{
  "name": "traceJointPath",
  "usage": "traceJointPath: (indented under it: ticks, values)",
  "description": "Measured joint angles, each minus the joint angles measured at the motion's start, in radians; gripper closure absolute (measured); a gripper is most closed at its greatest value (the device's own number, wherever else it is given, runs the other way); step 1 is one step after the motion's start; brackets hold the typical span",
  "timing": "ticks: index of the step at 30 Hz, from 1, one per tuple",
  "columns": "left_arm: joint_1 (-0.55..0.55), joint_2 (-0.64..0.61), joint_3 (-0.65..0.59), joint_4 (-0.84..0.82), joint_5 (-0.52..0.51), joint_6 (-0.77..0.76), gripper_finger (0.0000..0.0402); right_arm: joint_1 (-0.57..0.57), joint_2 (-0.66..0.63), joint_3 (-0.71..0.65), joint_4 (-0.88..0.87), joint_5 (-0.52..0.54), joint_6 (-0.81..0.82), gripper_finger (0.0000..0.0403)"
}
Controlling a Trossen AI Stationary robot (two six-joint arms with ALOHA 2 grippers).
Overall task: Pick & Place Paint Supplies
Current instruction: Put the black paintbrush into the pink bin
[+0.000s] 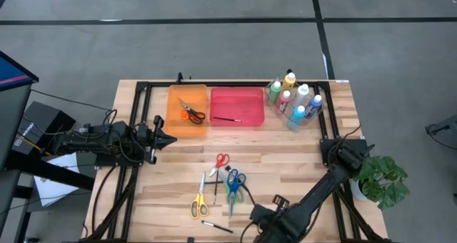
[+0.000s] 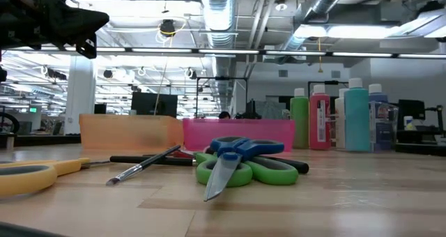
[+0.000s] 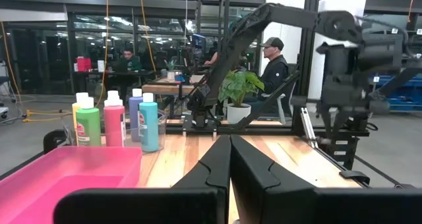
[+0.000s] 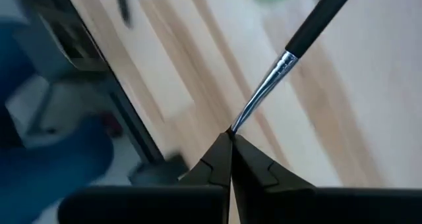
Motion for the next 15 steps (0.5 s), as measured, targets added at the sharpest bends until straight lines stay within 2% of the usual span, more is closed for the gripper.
traceJointPath:
  ticks: [6, 11, 15]
  values:
    - [0.000, 0.000, 0.000, 0.000, 0.000, 0.000, 0.0399, -0.012, -0.061, 0.000, 0.159, 0.118, -0.212, 0.0403]
    - [0.000, 0.000, 0.000, 0.000, 0.000, 0.000, 0.0399, -0.029, -0.064, 0.000, 0.313, 0.118, -0.449, 0.0403]
    - [0.000, 0.000, 0.000, 0.000, 0.000, 0.000, 0.0399, -0.045, -0.055, 0.000, 0.408, 0.093, -0.561, 0.0403]
